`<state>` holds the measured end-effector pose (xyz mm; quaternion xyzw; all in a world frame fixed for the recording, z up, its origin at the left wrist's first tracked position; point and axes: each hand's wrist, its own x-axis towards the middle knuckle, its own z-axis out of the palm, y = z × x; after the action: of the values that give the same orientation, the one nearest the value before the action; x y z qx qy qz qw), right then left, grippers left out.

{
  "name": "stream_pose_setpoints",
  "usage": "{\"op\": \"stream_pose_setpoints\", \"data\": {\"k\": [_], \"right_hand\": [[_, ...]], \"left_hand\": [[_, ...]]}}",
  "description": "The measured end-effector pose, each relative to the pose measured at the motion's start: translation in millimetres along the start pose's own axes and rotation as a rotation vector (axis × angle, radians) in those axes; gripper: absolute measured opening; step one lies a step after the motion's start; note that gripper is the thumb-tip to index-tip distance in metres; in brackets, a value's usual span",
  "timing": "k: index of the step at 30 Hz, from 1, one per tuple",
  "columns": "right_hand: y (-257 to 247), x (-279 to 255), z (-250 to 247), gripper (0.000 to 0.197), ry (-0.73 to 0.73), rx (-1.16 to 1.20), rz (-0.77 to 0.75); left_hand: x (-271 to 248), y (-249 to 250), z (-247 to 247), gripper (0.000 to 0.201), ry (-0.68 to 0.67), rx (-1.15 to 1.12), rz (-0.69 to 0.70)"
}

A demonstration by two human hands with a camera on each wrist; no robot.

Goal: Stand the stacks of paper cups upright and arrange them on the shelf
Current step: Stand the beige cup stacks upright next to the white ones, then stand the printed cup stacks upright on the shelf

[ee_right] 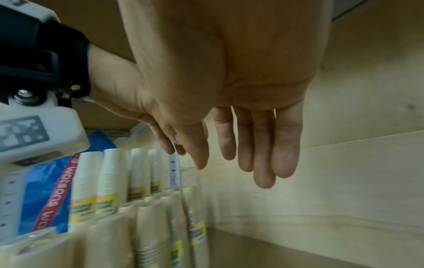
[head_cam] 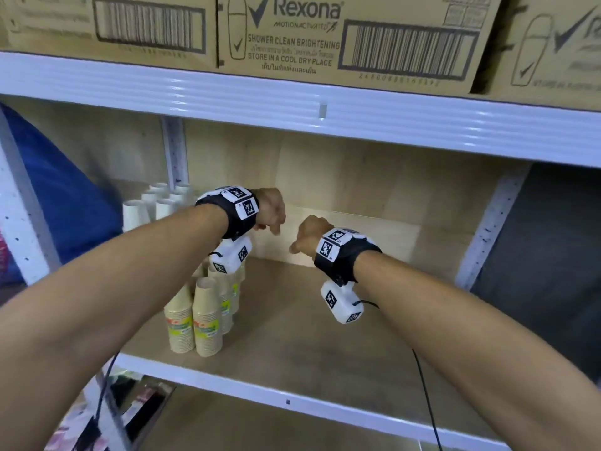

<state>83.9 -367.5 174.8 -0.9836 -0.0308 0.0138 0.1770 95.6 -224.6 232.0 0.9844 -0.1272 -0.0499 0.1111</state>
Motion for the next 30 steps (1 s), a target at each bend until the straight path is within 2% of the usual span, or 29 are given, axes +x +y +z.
{"op": "stream_pose_setpoints", "data": {"k": [3, 11, 15, 17, 20, 25, 30], "right_hand": [[37, -3, -13, 0.047, 0.031, 0.014, 0.084], [148, -17, -33, 0.047, 0.101, -0.058, 0.350], [209, -31, -32, 0.037, 0.107, -0.126, 0.500], [236, -46, -30, 0.040, 0.118, -0.176, 0.549], [267, -63, -28, 0.028, 0.087, -0.116, 0.597], [276, -107, -21, 0.051, 0.173, -0.014, 0.698], [292, -118, 0, 0.051, 0.197, 0.071, 0.758]], "left_hand": [[18, 31, 8, 0.034, -0.030, -0.006, 0.067], [59, 115, 51, 0.037, -0.081, -0.002, 0.259], [76, 152, 79, 0.041, -0.100, -0.005, 0.359], [82, 168, 94, 0.043, -0.129, -0.004, 0.408], [89, 189, 116, 0.047, -0.167, -0.003, 0.492], [96, 216, 153, 0.055, -0.214, 0.031, 0.602], [101, 235, 184, 0.069, -0.219, 0.077, 0.666]]}}
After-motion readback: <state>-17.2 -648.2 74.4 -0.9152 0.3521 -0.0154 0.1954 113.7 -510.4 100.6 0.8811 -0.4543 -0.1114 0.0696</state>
